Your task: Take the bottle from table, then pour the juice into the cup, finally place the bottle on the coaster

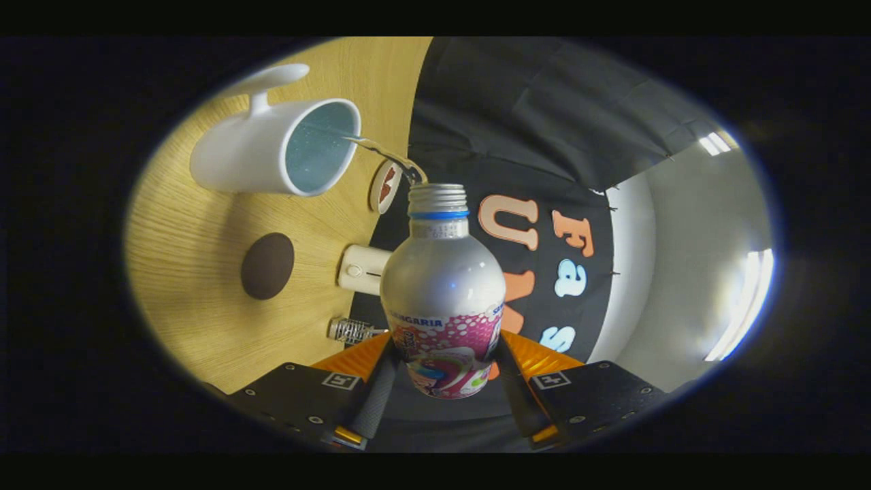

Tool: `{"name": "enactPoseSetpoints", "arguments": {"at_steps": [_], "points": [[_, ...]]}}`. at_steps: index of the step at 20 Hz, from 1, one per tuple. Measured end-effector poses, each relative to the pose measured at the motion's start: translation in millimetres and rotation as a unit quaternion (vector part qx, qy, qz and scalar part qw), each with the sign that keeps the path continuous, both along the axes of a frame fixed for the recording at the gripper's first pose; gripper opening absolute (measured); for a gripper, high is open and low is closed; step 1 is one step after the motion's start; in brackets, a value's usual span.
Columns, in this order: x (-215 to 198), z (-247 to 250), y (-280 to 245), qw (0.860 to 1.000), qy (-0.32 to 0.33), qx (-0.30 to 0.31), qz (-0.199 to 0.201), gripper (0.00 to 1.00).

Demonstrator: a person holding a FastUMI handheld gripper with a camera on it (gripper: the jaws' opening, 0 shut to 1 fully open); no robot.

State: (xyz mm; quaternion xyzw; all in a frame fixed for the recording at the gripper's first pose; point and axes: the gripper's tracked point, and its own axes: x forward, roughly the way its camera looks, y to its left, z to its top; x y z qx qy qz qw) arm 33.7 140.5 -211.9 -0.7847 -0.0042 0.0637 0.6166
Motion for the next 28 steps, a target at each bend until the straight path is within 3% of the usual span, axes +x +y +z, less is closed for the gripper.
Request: {"name": "enactPoseSetpoints", "arguments": {"at_steps": [28], "points": [[5,22,4,0.996,-0.052,-0.062,0.036,0.76]]}}
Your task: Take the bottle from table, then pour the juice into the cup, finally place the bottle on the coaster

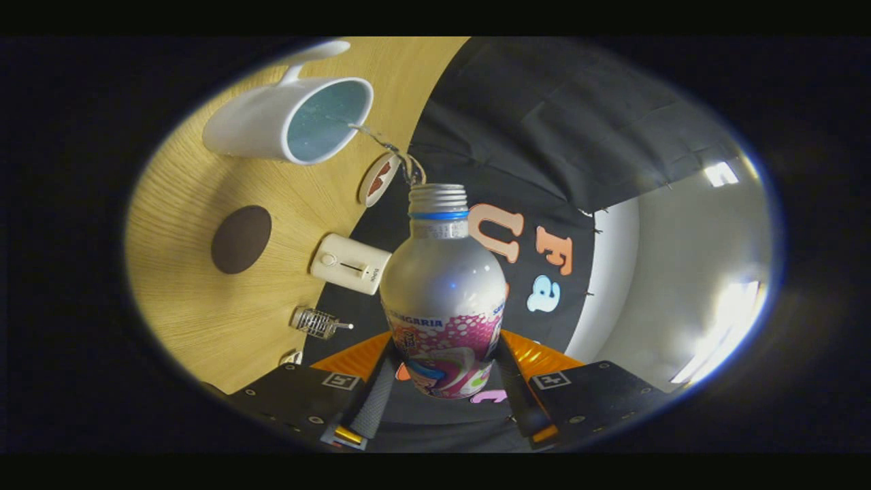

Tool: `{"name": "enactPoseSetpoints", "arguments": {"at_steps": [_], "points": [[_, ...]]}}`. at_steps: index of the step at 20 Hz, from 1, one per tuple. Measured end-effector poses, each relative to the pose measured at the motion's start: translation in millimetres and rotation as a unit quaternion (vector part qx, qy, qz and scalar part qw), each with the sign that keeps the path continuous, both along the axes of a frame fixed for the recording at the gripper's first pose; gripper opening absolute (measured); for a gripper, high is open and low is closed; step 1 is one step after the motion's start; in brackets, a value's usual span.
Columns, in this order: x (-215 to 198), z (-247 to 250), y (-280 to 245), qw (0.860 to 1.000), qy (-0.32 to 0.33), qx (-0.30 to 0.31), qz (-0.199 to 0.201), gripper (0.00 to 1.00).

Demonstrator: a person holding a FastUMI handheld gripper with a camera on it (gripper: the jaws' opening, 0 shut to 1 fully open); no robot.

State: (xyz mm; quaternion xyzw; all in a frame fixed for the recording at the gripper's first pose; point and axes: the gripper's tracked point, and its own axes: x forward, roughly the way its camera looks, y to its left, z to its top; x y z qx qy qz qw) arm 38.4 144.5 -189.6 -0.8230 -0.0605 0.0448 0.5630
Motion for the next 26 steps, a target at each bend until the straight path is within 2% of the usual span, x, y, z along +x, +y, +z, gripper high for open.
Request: {"name": "enactPoseSetpoints", "arguments": {"at_steps": [8,26], "points": [[2,0,2,1.0,-0.005,-0.01,0.012,0.76],[4,10,19,0.995,-0.029,-0.061,0.07,0.76]]}}
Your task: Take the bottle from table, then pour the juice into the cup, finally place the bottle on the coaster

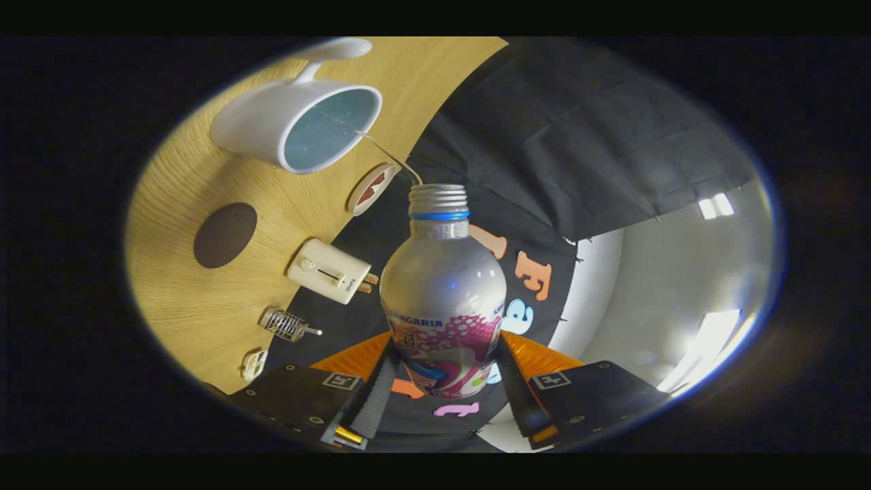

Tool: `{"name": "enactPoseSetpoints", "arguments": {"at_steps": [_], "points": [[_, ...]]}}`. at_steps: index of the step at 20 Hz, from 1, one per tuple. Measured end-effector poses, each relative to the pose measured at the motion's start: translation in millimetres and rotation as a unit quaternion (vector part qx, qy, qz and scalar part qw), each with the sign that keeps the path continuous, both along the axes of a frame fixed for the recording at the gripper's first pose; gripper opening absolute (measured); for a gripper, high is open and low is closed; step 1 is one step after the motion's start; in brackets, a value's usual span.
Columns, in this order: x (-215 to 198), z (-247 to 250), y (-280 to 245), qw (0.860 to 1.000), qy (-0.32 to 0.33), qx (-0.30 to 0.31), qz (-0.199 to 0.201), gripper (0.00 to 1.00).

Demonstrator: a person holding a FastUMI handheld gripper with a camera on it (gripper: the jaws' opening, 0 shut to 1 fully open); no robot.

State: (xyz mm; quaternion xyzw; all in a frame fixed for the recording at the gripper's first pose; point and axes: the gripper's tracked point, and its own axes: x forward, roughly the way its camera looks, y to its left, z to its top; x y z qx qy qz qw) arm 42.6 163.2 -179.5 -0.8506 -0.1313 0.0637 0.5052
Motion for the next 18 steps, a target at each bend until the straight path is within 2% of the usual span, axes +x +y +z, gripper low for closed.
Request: {"name": "enactPoseSetpoints", "arguments": {"at_steps": [11,14,18], "points": [[-1,-4,8,1.0,0.005,-0.006,0.011,0.76],[0,-15,3,0.999,0.026,0.02,0.002,0.76],[-13,-41,12,0.993,0.082,0.085,-0.01,0.76]]}}
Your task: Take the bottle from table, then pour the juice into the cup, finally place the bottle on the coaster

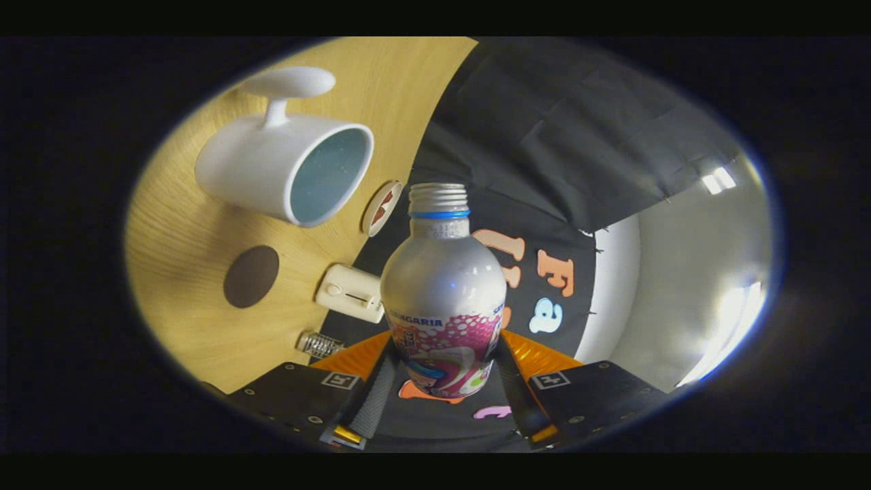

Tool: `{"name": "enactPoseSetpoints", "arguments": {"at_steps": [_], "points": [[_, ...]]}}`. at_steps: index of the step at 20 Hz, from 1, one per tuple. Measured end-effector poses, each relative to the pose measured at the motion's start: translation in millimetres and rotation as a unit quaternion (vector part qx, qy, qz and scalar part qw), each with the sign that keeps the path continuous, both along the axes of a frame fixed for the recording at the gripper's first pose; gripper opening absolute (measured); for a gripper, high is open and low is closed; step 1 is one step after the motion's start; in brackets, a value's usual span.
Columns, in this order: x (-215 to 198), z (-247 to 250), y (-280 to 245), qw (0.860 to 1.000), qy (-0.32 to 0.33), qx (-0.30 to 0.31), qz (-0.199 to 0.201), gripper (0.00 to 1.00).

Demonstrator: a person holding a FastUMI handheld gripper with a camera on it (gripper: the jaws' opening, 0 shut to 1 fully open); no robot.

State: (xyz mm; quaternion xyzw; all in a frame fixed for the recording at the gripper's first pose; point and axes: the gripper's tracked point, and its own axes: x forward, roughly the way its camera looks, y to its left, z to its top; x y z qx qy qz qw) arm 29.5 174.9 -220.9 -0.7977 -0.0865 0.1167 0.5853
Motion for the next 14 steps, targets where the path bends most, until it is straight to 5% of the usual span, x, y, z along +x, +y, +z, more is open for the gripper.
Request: {"name": "enactPoseSetpoints", "arguments": {"at_steps": [7,11,14], "points": [[4,-8,9,0.988,0.052,0.147,-0.024,0.76],[18,4,7,0.956,0.089,0.273,-0.057,0.77],[32,7,-3,0.915,0.119,0.375,-0.09,0.77]]}}
